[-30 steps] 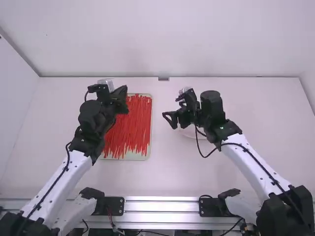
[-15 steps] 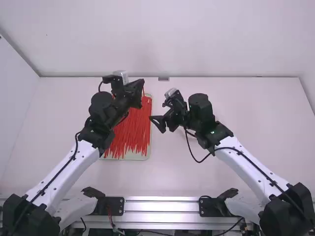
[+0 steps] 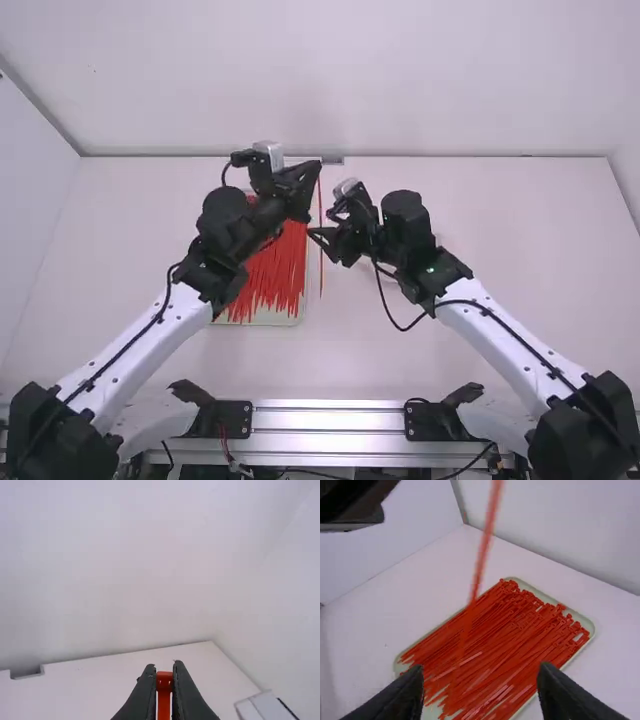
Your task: Fasten the cable tie
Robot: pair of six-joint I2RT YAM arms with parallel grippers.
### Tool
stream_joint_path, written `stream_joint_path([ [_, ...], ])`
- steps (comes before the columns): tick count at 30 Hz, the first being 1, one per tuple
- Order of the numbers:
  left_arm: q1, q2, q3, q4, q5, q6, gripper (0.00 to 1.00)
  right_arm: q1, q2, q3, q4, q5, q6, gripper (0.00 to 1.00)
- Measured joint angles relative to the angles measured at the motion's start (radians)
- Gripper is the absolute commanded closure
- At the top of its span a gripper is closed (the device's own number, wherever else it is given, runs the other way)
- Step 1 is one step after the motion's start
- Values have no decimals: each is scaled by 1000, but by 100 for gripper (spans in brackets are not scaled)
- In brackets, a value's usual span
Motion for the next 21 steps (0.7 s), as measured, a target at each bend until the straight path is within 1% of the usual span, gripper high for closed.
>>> stream_joint_path([
  [1, -6, 1, 0, 1, -7, 0, 98, 3, 0, 0, 0, -1, -2, 57],
  [2, -14, 4, 0, 2, -19, 0, 98, 7, 0, 0, -1, 0, -4, 67],
  [3, -18, 6, 0, 0, -28, 0, 98, 10, 0, 0, -1, -1, -7, 73],
  [4, -19, 10, 0, 0, -39, 0, 98, 14, 0, 0, -1, -1, -11, 78],
  [11, -19, 11, 0, 0, -64, 6, 98, -2, 0, 0, -22, 0, -10, 78],
  [14, -19, 12, 0, 0, -68, 6, 98, -7, 0, 0, -27, 3, -11, 86],
  [19, -19, 12, 0, 0, -71, 19, 98, -7, 0, 0, -27, 3, -11, 88],
  [21, -19, 12, 0, -1, -72, 29, 98, -7, 0, 0, -27, 3, -12, 91],
])
